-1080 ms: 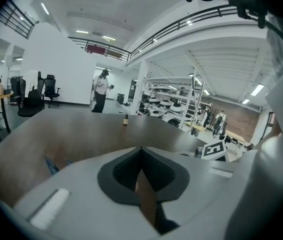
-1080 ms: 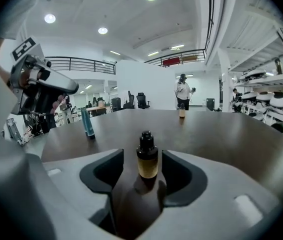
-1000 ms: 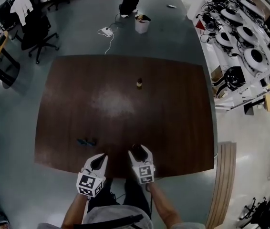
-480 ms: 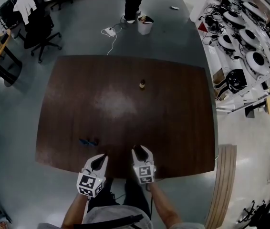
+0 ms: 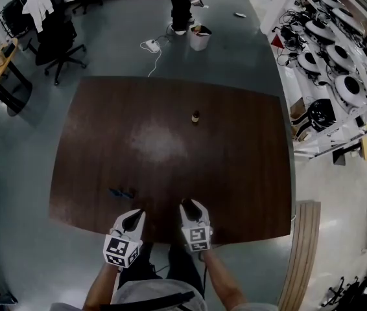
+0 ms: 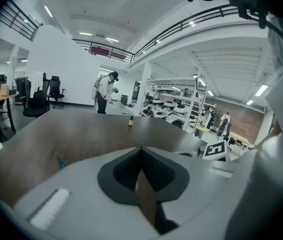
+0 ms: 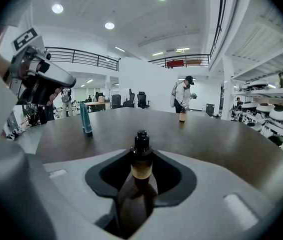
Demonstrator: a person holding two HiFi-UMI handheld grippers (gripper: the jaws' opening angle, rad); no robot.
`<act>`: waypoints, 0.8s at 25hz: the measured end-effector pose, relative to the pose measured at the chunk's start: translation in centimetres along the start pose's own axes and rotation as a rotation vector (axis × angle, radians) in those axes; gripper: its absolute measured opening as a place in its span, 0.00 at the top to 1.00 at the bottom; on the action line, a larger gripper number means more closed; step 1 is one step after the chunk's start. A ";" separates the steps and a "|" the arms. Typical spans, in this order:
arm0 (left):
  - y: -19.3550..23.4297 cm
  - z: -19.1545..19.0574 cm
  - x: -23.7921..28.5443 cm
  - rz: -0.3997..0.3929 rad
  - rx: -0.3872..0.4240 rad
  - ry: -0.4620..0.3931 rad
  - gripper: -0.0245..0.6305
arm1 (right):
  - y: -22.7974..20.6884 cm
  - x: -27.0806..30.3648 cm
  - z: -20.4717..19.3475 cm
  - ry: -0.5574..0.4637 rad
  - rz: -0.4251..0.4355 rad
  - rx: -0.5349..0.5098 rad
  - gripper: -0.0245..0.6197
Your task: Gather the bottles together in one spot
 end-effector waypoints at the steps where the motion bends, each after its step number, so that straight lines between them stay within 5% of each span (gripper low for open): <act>1: 0.1 0.0 0.0 0.003 0.000 -0.002 0.96 | 0.1 0.0 0.2 -0.006 0.006 -0.002 0.76; 20: 3.5 -0.2 -3.6 0.134 -0.052 -0.050 0.96 | 5.6 2.9 4.7 -0.085 0.175 -0.077 0.76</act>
Point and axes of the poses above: the fingertips, and each gripper's own axes: x forward along the fingers, y to its left, z out of its top, the point moved 1 cm from there along -x, backward along the fingers, and after that the axes turned 2 degrees about -x, right-handed, at the moved point
